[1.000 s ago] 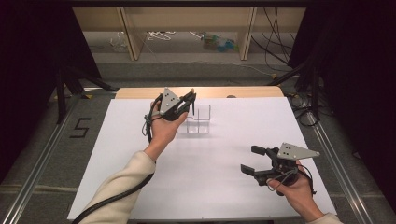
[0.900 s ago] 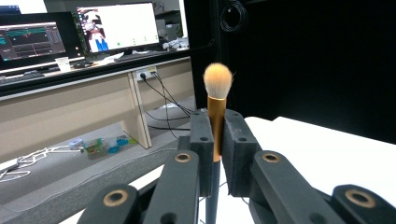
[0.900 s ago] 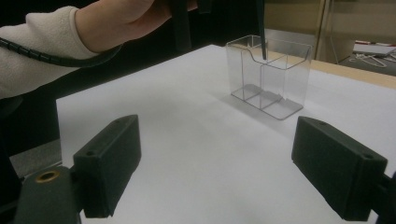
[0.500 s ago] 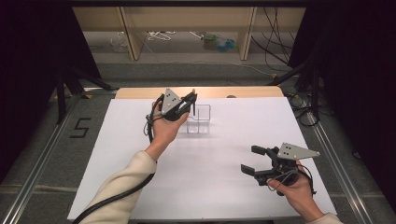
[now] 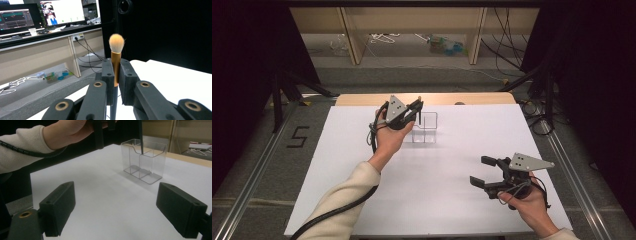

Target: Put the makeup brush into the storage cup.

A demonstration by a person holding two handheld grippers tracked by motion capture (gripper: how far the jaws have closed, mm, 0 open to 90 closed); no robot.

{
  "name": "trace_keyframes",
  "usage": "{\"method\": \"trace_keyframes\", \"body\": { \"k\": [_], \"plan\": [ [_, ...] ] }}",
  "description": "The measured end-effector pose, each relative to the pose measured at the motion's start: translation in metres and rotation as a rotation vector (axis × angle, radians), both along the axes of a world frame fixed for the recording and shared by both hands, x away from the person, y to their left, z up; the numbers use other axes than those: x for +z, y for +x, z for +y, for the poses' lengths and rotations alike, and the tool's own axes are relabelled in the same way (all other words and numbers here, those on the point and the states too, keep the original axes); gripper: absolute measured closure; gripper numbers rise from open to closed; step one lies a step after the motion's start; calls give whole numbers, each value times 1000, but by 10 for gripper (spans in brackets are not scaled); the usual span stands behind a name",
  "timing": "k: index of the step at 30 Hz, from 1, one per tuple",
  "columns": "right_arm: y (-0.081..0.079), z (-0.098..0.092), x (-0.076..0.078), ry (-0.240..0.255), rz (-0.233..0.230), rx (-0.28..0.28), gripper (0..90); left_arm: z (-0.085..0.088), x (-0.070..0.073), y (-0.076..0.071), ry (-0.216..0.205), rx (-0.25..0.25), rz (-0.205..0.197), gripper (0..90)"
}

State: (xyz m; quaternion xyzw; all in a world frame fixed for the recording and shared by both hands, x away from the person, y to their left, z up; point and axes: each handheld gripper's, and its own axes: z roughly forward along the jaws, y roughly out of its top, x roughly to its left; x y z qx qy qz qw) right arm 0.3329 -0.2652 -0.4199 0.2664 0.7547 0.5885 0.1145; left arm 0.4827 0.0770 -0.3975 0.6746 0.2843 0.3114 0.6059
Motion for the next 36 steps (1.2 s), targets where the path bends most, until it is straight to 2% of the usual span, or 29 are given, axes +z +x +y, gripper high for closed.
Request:
{"method": "trace_keyframes", "body": {
  "k": [13,15,16,29,30,31,36],
  "plan": [
    [0,0,0,-1,0,1,163,1,-4,2,5,6,14,833],
    [-2,0,0,-2,28,2,164,1,-4,2,7,7,15,833],
    [0,0,0,-2,-2,1,163,1,-5,2,7,8,16,833],
    [0,1,0,1,-4,5,163,2,-9,3,13,12,25,833],
    [0,1,0,0,3,5,164,2,-9,4,13,11,24,833],
    [-1,1,0,2,29,5,163,2,-9,4,14,12,26,833],
    [-1,1,0,2,27,6,164,2,-11,4,18,15,30,833]
  ]
}}
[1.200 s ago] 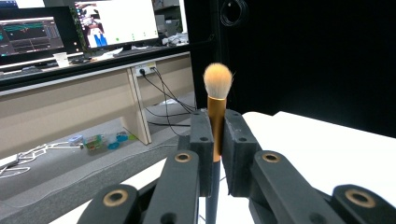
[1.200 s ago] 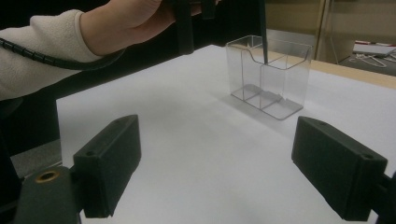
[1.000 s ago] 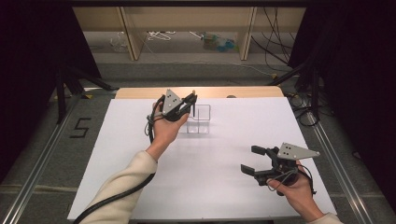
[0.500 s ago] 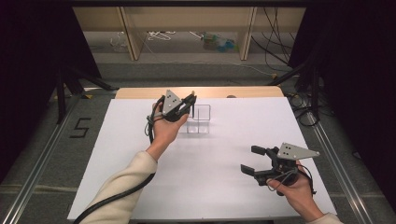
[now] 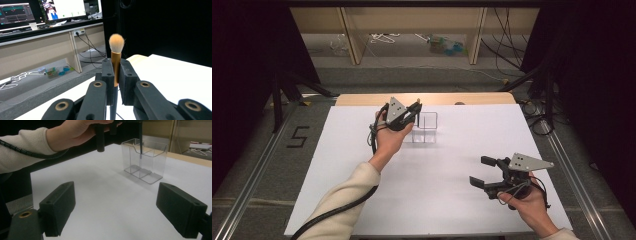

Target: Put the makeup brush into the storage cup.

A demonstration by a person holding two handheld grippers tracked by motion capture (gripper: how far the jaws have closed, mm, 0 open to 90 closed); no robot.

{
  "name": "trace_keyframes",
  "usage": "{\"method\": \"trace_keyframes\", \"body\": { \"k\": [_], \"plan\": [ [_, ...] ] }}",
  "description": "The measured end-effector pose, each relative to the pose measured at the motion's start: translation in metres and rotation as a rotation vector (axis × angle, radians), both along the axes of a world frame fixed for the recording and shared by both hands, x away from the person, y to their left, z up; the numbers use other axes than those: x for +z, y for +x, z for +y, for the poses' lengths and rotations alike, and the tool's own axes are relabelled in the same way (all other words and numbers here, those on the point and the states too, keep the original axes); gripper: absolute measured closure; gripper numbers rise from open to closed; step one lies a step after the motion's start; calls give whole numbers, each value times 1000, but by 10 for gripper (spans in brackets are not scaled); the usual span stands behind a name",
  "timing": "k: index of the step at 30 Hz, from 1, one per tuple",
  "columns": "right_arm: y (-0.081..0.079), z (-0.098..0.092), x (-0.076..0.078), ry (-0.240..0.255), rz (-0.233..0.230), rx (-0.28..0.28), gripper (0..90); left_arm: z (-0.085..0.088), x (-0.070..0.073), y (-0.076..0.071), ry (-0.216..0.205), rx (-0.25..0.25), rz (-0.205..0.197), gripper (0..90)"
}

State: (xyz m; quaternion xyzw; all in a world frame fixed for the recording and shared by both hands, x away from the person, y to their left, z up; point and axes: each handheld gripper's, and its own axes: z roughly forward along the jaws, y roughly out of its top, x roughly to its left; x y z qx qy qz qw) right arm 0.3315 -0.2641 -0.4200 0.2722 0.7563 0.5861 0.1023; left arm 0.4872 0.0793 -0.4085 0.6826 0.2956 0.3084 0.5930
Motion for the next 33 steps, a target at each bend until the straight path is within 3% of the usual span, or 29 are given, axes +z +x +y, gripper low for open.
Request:
{"method": "trace_keyframes", "body": {
  "k": [23,24,33],
  "plan": [
    [1,-1,0,-18,-19,-4,164,1,-8,3,6,5,20,833],
    [2,1,-1,4,-27,-1,164,1,-8,3,8,6,20,833],
    [2,1,-1,4,-26,-1,164,1,-10,4,9,7,25,833]
  ]
}}
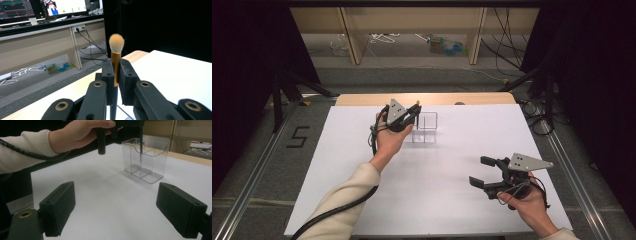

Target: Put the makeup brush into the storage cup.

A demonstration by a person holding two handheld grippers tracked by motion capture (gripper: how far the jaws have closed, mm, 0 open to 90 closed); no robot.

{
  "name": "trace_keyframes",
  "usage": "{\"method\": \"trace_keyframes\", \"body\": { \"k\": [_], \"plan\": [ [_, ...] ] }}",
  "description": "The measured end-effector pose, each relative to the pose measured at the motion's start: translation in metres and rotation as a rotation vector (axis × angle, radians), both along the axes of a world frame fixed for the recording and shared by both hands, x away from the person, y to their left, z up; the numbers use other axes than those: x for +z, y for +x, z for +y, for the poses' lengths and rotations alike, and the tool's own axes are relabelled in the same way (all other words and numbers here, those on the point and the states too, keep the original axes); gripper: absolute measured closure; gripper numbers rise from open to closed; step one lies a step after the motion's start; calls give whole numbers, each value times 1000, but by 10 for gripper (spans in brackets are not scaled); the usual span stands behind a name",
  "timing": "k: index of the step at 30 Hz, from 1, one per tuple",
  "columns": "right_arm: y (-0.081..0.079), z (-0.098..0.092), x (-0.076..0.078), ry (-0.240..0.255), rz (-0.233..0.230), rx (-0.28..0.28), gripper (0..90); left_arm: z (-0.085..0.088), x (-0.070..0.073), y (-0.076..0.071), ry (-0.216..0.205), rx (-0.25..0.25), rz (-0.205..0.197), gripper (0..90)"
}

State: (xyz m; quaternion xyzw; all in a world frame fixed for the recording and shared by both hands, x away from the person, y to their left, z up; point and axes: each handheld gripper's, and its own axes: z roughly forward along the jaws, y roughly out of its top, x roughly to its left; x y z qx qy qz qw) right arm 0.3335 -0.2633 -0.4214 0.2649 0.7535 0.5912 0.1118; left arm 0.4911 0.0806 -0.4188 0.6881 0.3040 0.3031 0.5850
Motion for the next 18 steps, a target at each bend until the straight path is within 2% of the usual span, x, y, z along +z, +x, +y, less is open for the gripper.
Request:
{"method": "trace_keyframes", "body": {
  "k": [18],
  "plan": [
    [0,0,0,0,-1,-1,164,0,-10,2,4,5,28,833]
  ]
}}
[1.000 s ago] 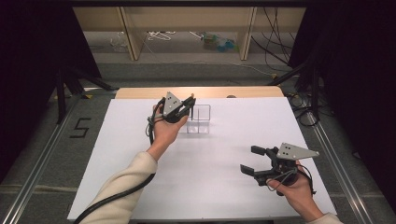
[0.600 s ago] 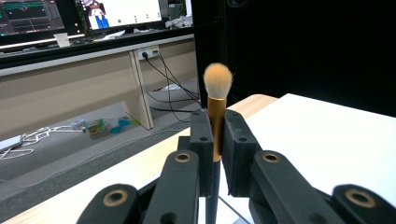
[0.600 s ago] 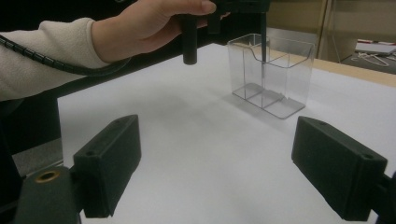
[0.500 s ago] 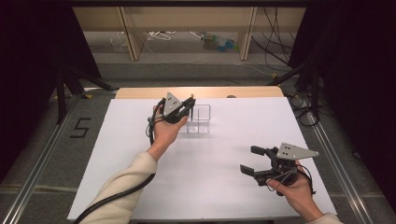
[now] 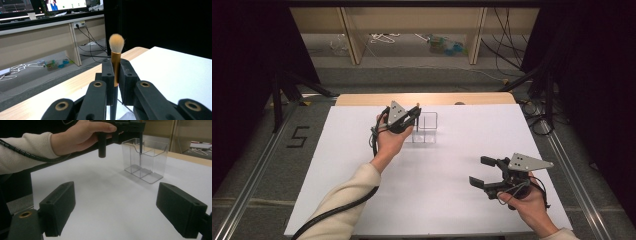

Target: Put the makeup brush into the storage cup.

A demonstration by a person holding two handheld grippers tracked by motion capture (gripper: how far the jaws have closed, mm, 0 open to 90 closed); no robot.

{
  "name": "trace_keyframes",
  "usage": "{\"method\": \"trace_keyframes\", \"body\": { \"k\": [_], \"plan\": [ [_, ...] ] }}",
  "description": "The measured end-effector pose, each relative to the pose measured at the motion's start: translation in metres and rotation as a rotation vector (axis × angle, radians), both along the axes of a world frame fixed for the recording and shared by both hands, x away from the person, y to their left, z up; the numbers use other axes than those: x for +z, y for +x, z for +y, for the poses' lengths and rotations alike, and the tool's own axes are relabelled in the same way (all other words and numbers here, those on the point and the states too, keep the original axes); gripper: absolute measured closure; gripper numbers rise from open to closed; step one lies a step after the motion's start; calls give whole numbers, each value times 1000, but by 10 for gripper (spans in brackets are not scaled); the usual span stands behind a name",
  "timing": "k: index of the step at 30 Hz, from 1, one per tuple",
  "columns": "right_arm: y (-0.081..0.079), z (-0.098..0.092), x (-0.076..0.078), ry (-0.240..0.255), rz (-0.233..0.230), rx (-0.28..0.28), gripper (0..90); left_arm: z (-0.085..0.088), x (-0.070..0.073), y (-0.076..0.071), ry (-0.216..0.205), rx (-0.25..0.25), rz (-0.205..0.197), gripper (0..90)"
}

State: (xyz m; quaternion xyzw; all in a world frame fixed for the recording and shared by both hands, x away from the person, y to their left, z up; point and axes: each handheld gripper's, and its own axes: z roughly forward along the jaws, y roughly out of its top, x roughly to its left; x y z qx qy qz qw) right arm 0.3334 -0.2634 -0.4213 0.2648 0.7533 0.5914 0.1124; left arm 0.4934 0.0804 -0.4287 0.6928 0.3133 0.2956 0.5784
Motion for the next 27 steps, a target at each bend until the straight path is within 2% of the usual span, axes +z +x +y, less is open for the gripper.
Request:
{"method": "trace_keyframes", "body": {
  "k": [1,2,8,9,11,21,22,24,27],
  "plan": [
    [-1,-1,1,-21,8,-3,164,0,-1,0,2,0,3,832],
    [0,0,0,-3,2,0,164,0,-1,0,3,0,4,833],
    [0,0,0,0,0,0,164,0,-3,0,4,1,8,833],
    [-1,-1,1,-22,8,-4,164,0,-3,0,6,1,9,832],
    [0,0,0,0,0,0,164,-1,-4,0,6,0,12,832],
    [0,0,0,0,0,1,164,-1,-9,1,10,-2,26,832],
    [-1,-1,1,-19,8,-3,164,-1,-9,1,10,-2,27,832],
    [0,0,0,0,1,1,164,-1,-9,2,6,-3,27,832],
    [0,0,0,1,2,1,164,-1,-8,2,-1,-4,27,832]
  ]
}}
